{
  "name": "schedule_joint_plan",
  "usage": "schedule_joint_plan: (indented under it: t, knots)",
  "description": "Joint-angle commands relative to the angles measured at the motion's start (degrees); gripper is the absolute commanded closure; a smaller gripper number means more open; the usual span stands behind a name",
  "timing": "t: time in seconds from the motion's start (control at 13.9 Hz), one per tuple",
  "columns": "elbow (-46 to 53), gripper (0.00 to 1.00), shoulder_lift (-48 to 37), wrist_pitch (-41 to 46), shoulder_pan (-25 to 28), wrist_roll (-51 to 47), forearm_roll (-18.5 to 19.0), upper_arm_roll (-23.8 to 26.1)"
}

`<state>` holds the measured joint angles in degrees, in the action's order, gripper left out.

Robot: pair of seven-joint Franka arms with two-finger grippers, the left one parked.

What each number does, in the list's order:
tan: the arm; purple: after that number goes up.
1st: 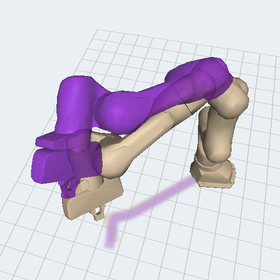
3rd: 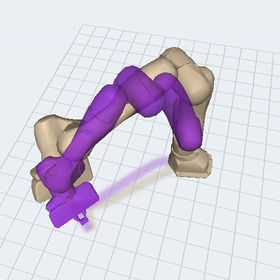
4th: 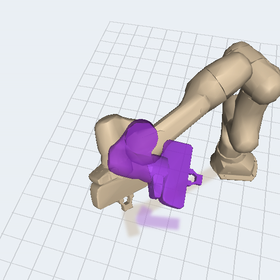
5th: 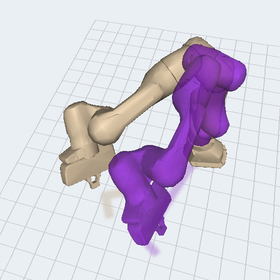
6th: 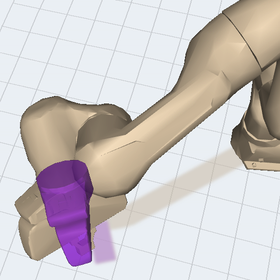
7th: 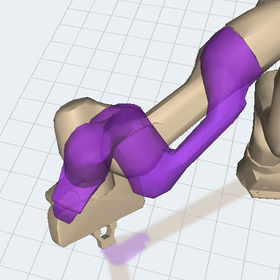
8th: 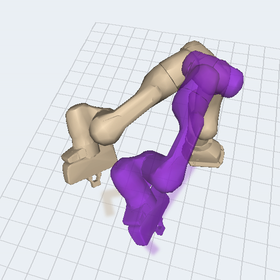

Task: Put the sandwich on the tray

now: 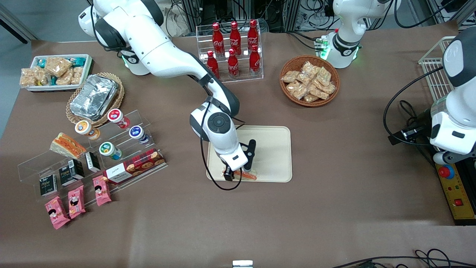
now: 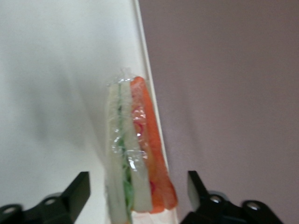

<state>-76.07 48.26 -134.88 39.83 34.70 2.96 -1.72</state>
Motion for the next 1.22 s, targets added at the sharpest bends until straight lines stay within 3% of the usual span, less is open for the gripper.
schedule_joint_plan:
  t: [0.0, 0.29, 0.58, 0.94, 1.15]
  knots:
    - [0.23, 0.01, -3.07, 0.40, -1.85, -1.21, -0.58, 0.14]
    - [-0.92, 0.01, -7.82, 3.20, -7.02, -3.50, -4.53, 0.40]
    - [-1.27, 0.01, -14.85, 14.35, -14.23, -3.67, -9.54, 0.22]
    - [-1.27, 0.01, -23.73, 29.12, -23.03, -8.07, -9.38, -0.04]
    - [-1.27, 0.01, -29.18, 37.11, -25.49, -9.64, -9.37, -1.87]
